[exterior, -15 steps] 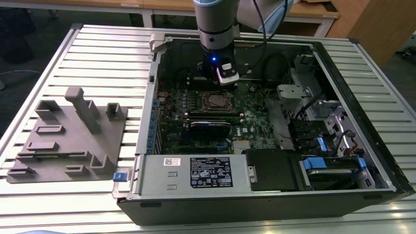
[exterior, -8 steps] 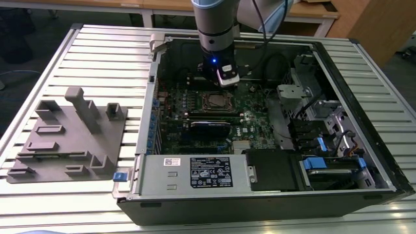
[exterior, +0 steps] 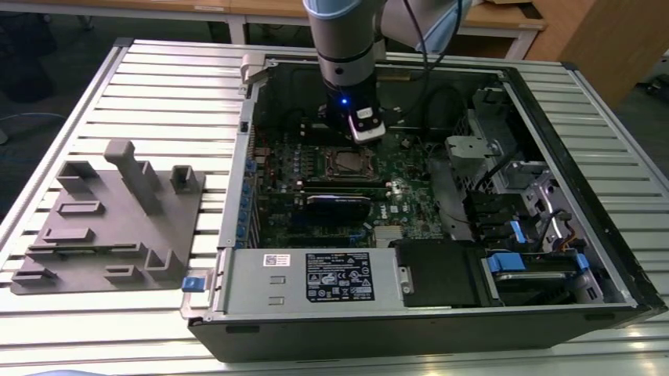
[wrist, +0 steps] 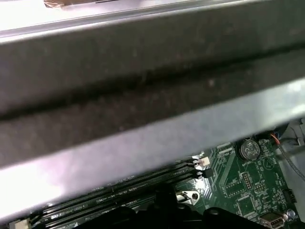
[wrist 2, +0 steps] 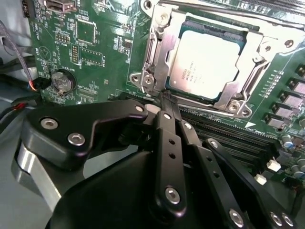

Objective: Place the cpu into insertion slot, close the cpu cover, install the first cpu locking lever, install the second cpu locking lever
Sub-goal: 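Install the first cpu locking lever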

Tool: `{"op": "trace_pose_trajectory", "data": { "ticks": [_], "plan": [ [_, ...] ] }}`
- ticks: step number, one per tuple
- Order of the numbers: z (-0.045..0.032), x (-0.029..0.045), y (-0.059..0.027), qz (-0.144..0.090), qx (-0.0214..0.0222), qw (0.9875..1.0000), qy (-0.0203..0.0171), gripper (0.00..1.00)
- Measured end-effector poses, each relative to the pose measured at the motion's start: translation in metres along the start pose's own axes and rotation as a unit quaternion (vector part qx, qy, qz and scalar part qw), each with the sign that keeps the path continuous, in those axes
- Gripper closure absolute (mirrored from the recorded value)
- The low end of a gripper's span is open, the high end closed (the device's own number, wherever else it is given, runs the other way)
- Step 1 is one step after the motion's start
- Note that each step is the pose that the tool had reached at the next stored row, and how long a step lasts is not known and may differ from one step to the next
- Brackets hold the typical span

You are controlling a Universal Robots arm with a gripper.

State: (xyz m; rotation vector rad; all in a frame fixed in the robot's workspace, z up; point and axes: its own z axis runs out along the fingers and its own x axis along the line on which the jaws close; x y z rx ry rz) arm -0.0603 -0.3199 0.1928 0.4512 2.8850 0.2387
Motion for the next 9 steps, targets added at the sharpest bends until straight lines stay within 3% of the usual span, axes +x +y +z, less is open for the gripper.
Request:
{"op": "trace_pose_trajectory", "data": {
  "ticks": [5,9],
  "plan": [
    [0.0010,-0.0004,-0.0023,-0.001,-0.0016,1.0000,-0.0044,0.89],
    [0.0009,-0.0006,-0.0027,-0.001,-0.0018,1.0000,-0.0051,0.89]
  ]
}}
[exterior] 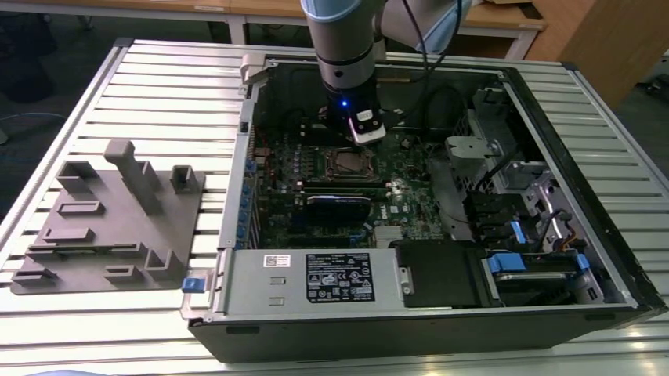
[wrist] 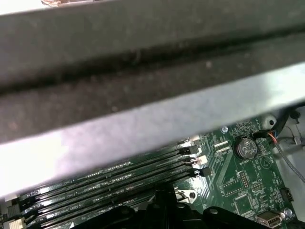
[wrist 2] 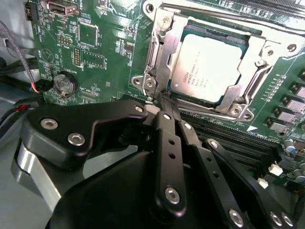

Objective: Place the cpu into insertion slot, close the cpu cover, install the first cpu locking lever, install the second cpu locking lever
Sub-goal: 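Install the first cpu locking lever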

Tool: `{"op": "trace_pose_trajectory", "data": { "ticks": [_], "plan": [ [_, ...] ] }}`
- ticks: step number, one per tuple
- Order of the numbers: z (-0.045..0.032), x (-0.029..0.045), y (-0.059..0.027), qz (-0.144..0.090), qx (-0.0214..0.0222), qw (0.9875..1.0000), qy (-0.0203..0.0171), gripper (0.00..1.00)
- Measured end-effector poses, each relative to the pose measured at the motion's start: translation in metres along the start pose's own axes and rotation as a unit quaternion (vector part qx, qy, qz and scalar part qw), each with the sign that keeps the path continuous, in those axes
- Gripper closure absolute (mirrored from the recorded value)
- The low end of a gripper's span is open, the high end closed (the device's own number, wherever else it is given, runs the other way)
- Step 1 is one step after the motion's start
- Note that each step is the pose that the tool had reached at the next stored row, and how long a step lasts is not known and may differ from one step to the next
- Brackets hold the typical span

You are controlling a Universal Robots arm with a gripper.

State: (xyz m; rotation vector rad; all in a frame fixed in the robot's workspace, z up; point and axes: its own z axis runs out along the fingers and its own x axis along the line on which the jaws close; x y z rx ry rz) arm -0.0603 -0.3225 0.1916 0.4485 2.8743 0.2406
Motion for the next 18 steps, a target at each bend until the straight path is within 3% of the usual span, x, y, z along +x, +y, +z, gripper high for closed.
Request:
{"op": "trace_pose_trajectory", "data": {
  "ticks": [9,18],
  "plan": [
    [-0.0093,-0.0012,0.0016,0.001,-0.0023,1.0000,0.0007,0.89],
    [-0.0127,0.0060,-0.0002,0.004,-0.0111,0.9999,0.0021,0.89]
  ]
}}
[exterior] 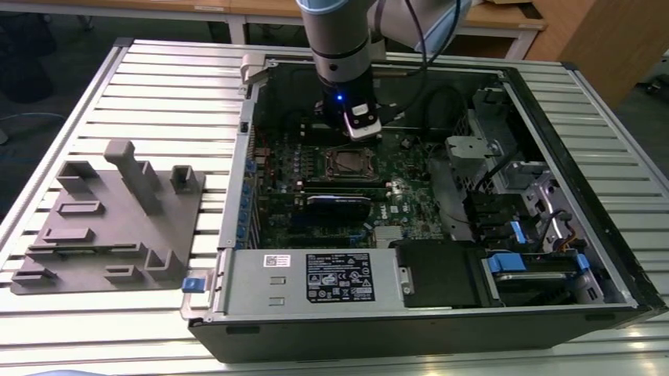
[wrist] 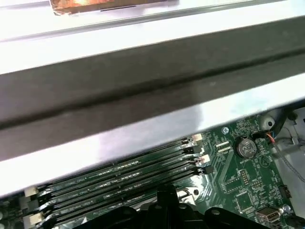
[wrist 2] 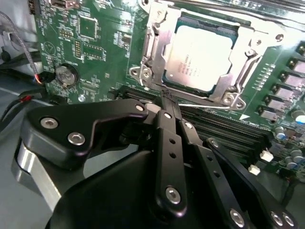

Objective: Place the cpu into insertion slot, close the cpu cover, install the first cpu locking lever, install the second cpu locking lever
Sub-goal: 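Install the first cpu locking lever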

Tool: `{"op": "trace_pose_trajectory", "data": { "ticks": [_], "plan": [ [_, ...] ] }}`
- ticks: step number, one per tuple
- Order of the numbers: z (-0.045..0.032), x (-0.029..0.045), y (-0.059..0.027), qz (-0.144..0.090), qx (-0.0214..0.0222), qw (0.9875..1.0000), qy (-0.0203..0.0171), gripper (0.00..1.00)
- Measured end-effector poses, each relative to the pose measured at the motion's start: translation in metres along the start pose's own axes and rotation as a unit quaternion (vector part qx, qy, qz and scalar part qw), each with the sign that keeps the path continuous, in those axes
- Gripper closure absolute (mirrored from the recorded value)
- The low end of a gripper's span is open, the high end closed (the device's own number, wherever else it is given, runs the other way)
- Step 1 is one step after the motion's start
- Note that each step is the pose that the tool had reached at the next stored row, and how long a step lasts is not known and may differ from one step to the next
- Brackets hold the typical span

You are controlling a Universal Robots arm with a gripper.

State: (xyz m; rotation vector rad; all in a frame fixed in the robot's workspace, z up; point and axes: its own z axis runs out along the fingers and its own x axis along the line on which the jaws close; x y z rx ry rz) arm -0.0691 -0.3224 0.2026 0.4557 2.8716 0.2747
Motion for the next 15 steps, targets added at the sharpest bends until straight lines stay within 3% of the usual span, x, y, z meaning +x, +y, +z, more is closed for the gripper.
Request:
{"op": "trace_pose_trajectory", "data": {
  "ticks": [8,15],
  "plan": [
    [-0.0016,0.0076,-0.0008,0.004,-0.0069,1.0000,0.0005,0.89],
    [-0.0017,0.0092,0.0004,0.011,-0.0097,0.9999,-0.0001,0.89]
  ]
}}
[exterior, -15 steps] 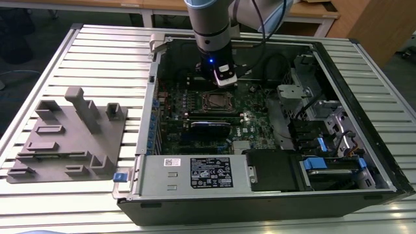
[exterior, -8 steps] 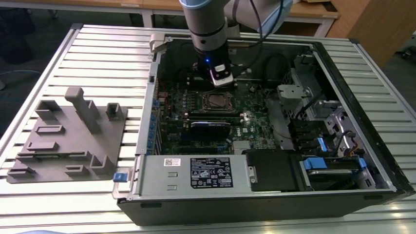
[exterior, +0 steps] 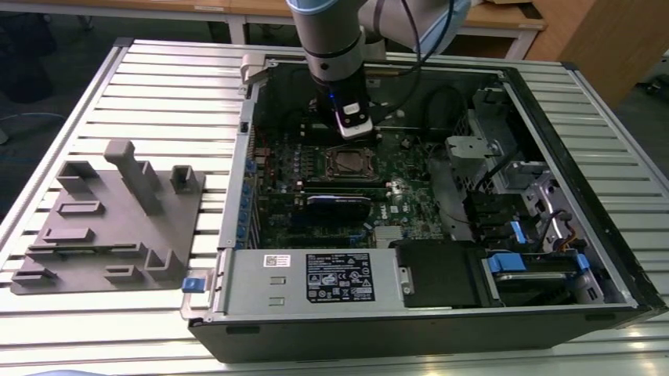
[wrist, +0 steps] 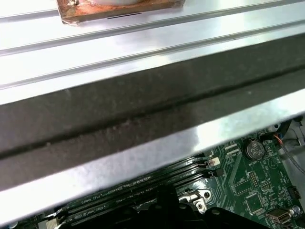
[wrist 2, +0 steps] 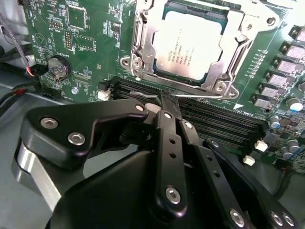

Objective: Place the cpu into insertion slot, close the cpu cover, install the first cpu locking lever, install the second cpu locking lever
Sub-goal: 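Install the first cpu locking lever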

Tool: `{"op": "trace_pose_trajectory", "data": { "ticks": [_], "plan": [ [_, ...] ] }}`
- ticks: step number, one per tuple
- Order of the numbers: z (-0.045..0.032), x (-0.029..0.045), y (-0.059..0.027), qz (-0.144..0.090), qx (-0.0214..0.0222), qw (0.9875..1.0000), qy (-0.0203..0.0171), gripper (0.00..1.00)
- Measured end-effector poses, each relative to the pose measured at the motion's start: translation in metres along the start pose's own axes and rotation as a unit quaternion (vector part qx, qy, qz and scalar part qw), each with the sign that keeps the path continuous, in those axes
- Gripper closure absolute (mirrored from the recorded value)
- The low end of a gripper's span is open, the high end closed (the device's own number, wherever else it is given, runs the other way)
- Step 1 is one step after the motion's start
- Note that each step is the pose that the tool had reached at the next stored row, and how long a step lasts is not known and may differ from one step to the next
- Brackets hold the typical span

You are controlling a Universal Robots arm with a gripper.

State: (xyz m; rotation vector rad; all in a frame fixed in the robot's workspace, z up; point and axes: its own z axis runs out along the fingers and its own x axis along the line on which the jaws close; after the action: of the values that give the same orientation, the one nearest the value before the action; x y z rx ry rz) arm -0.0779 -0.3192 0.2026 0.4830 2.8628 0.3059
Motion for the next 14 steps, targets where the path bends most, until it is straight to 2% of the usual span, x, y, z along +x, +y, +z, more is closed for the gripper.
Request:
{"op": "trace_pose_trajectory", "data": {
  "ticks": [4,14],
  "plan": [
    [0.0001,0.0001,0.0000,0.004,0.0006,1.0000,-0.0017,0.89],
    [0.0026,0.0010,-0.0008,0.009,-0.0017,0.9999,-0.0115,0.89]
  ]
}}
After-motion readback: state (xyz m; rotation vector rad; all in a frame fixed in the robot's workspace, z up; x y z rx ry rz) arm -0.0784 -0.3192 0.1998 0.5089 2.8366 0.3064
